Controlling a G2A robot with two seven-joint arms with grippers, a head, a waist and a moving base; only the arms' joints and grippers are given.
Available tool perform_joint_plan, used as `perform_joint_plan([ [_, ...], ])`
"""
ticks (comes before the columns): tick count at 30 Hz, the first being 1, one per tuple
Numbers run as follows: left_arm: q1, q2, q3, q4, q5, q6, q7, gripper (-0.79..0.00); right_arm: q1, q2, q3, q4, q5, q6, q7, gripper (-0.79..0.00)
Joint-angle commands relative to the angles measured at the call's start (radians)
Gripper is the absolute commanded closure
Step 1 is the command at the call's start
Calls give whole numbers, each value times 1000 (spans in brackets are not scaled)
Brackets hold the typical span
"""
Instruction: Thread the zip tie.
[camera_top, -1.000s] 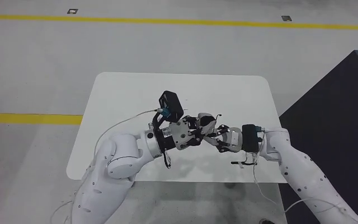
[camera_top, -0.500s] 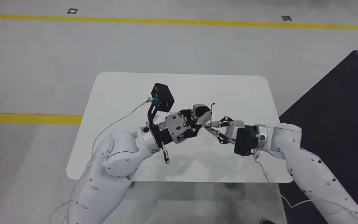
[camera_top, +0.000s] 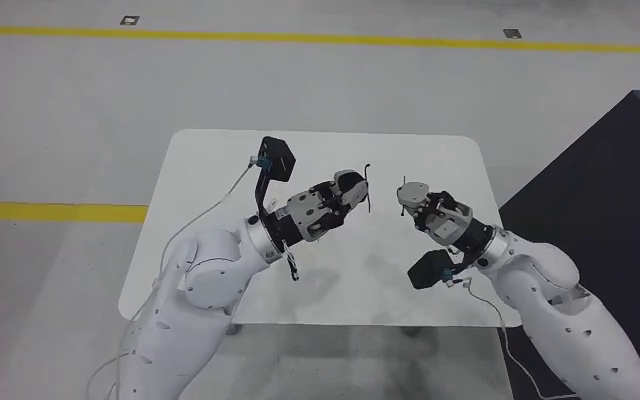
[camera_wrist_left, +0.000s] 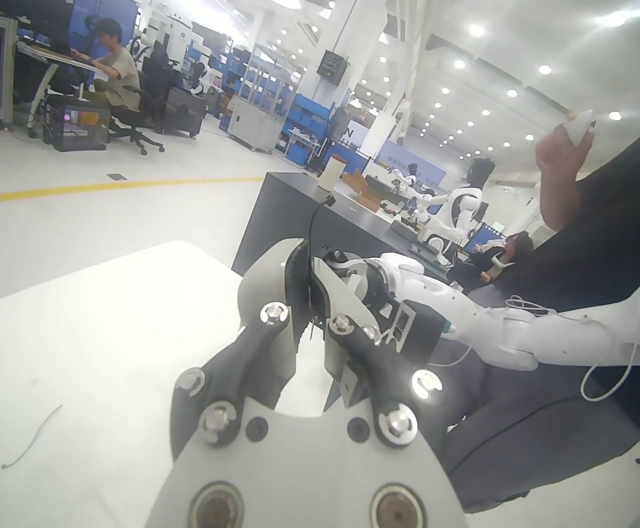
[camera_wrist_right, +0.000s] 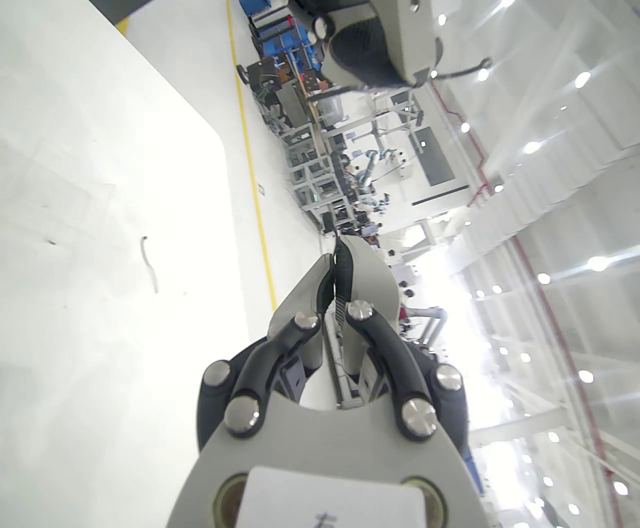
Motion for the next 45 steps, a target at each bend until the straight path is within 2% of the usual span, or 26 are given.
perform_joint_plan([
  [1, 0, 0, 0, 0, 0, 0, 0, 0, 3, 0, -1, 2, 4, -14, -1, 0],
  [15, 10, -1, 5, -17, -10, -7, 20, 0, 0, -1, 1, -8, 6, -10, 0, 0],
  [19, 20, -7, 22, -28, -35, 28, 82, 0, -23, -4, 26, -34, -104, 109, 92, 0],
  [26, 9, -28, 102, -26, 99, 133, 232, 0, -88, -20, 3, -74, -339, 339, 239, 0],
  [30, -6, -36, 122, -16, 115, 169, 271, 0, -99, -29, -1, -76, -469, 407, 326, 0],
  [39, 9, -39, 124, -26, 102, 176, 298, 0, -101, -31, 5, -75, -465, 408, 339, 0],
  [45, 41, -42, 183, -30, 226, 4, 400, 0, -95, -35, 6, -75, -356, 279, 233, 0],
])
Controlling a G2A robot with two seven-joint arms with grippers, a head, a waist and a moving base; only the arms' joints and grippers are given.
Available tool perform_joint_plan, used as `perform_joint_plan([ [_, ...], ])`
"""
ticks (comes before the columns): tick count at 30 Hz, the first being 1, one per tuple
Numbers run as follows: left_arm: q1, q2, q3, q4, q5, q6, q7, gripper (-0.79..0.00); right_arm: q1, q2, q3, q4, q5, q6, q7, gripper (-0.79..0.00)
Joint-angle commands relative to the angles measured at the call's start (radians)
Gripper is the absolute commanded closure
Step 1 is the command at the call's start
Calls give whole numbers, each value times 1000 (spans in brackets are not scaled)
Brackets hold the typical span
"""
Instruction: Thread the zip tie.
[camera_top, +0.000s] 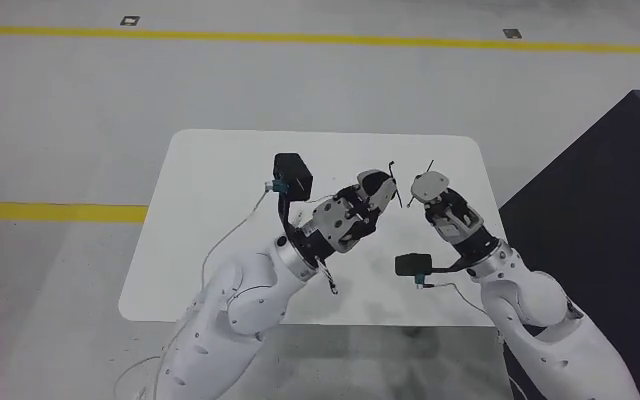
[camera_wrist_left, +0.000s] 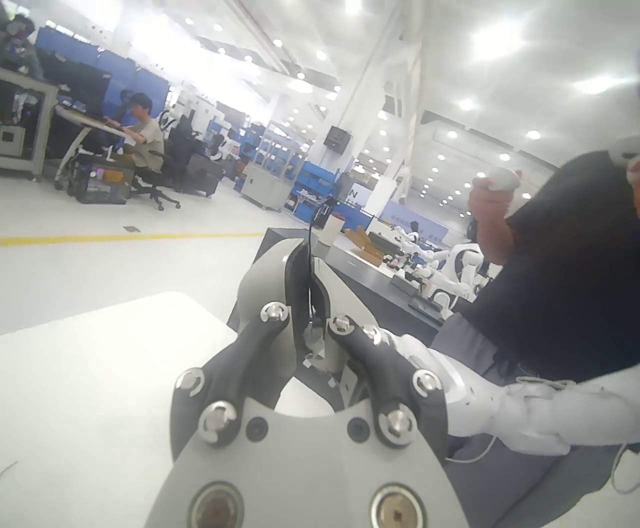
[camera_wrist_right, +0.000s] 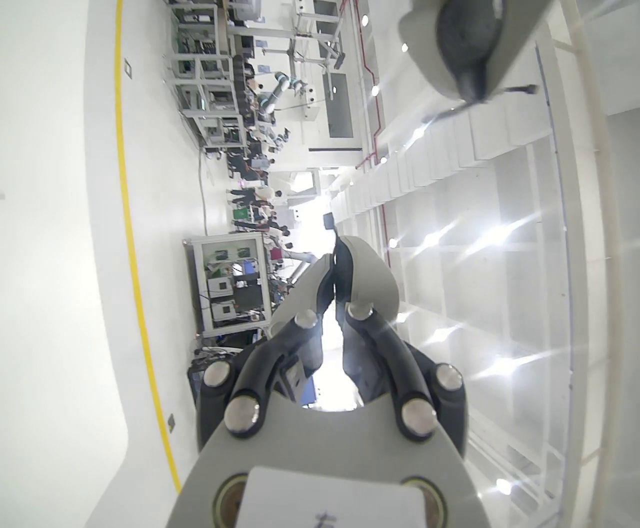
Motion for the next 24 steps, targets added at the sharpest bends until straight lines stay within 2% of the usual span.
perform_joint_plan([
  [1, 1, -1, 13, 11, 21, -71, 28, 0, 7, 1, 6, 2, 28, -55, -49, 0],
  [4, -9, -3, 30, 47, 49, -192, 71, 0, 15, 3, 16, 7, 68, -137, -121, 0],
  [10, -49, -19, 41, 141, 62, -199, 162, 0, 33, 8, 35, 8, 108, -242, -272, 0],
  [20, -49, -19, 41, 141, 62, -199, 162, 0, 34, 8, 39, 7, 109, -244, -277, 0],
  [24, -28, -14, 46, 137, 66, -281, 123, 0, 33, 9, 45, 7, 120, -290, -291, 0],
])
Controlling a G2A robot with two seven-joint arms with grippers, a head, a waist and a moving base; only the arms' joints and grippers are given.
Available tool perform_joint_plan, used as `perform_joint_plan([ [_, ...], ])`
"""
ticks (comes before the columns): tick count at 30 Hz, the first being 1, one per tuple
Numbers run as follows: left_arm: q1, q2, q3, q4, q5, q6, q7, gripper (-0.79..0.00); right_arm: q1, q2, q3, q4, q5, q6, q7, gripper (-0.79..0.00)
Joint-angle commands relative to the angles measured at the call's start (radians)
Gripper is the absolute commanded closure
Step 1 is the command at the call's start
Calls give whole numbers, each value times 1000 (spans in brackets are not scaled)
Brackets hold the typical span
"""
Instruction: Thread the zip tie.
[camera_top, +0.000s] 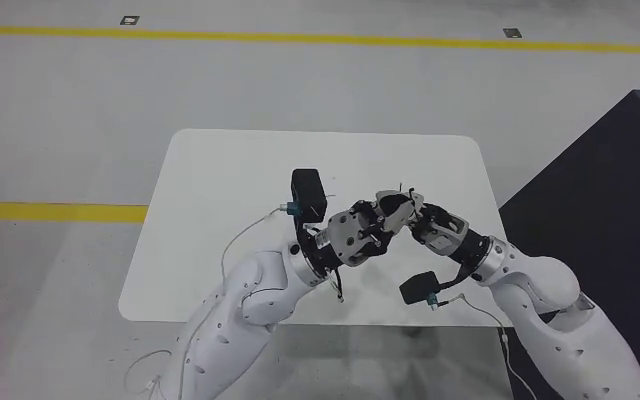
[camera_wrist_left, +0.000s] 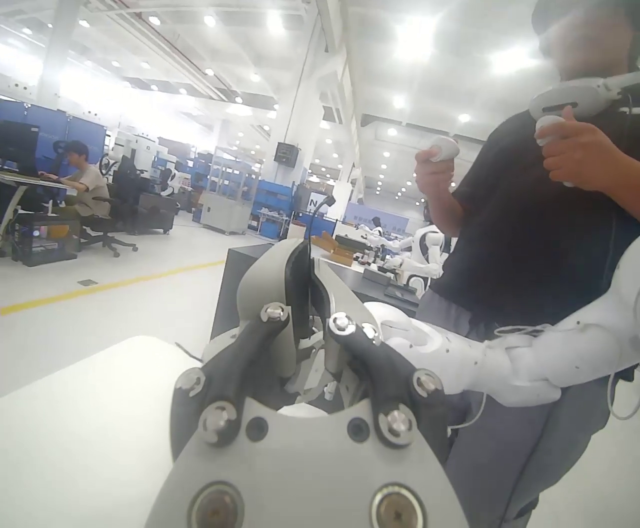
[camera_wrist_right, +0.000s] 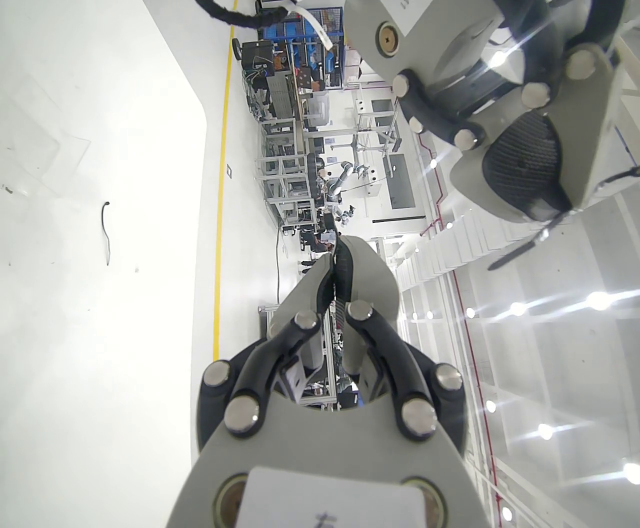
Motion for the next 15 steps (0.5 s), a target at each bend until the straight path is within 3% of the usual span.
perform_joint_plan([
  [1, 3, 4, -3, 5, -26, -59, -30, 0, 4, 1, 14, 3, 21, -34, -22, 0],
  [7, 15, 13, -32, 29, -37, -141, -69, 0, 19, 14, 56, 27, 54, -181, -166, 0],
  [15, 2, 8, -28, 47, 12, -184, -30, 0, 34, 21, 68, 42, 101, -264, -277, 0],
])
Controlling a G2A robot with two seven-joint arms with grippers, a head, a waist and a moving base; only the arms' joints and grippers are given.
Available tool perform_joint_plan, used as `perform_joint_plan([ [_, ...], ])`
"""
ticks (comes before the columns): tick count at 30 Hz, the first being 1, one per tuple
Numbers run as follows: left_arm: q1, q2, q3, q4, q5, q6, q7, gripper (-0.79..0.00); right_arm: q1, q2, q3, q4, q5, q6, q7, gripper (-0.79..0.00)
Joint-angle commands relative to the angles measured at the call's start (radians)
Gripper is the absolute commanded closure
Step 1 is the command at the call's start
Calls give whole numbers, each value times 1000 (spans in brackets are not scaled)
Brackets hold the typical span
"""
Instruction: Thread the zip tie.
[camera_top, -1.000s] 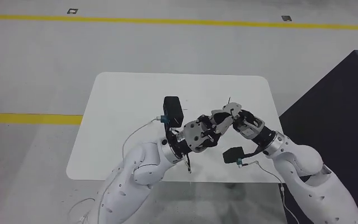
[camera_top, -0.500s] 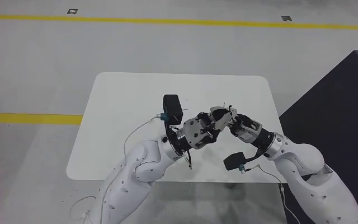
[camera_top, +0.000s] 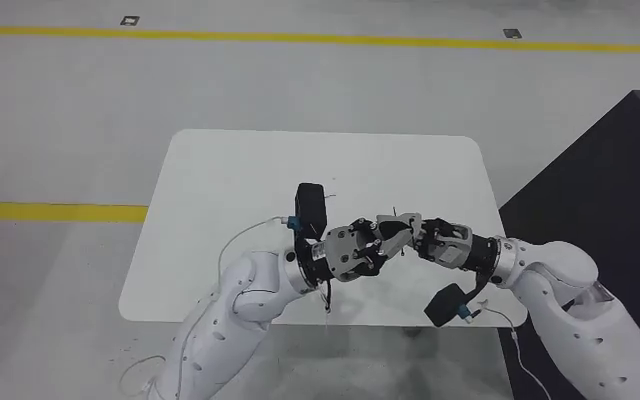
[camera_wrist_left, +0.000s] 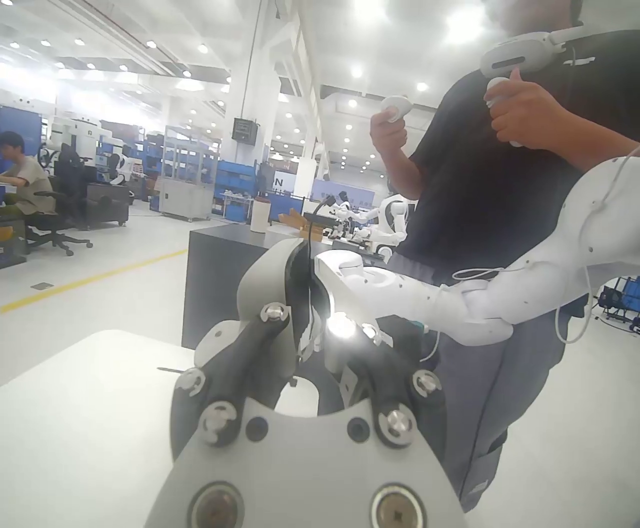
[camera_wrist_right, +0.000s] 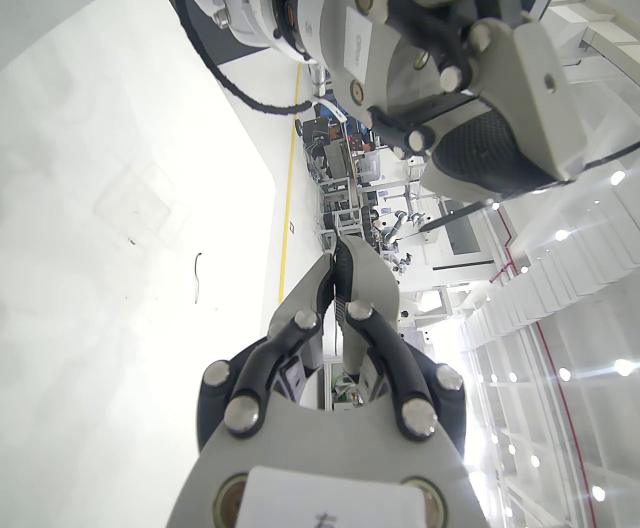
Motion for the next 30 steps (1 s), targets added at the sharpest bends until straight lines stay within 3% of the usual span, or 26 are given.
perform_joint_plan([
  [1, -3, -1, 4, 5, 21, -12, 8, 0, 5, 1, 5, 3, 5, -6, -8, 0],
  [30, 14, -9, -15, 34, 69, -13, 62, 0, 10, 3, 14, 4, -3, -1, 1, 0],
])
